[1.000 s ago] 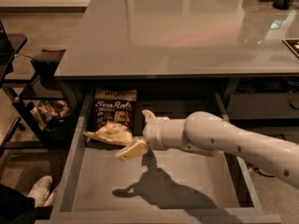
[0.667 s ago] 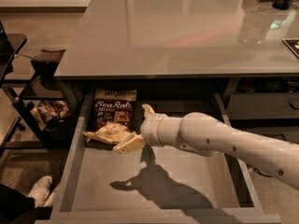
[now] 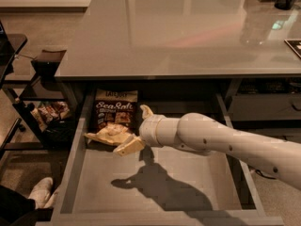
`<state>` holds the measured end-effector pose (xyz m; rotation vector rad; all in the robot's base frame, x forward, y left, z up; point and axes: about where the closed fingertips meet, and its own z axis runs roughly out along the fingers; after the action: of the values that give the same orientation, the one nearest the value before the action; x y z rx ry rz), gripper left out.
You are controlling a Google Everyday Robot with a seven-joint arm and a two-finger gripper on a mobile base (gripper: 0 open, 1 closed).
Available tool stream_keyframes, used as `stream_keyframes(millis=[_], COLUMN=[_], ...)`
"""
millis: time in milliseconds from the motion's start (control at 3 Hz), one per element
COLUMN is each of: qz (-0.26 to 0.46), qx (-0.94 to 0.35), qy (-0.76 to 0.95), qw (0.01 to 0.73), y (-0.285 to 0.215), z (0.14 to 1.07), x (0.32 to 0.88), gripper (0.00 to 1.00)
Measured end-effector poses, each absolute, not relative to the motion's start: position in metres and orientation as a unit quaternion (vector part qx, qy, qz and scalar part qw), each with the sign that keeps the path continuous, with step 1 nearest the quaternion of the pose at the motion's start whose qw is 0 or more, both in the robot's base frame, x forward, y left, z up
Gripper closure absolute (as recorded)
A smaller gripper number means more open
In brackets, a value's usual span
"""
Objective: Pick brown chip bag from top drawer and place on counter
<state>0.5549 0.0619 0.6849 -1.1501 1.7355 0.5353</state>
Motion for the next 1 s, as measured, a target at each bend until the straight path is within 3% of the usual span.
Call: stream_keyframes(millis=[1000], qz=[0.214], qx=[-0.565], qy=[0.652], qw=[0.457], y=[0.106], z=[0.660], x=[0.584], gripper=[0.00])
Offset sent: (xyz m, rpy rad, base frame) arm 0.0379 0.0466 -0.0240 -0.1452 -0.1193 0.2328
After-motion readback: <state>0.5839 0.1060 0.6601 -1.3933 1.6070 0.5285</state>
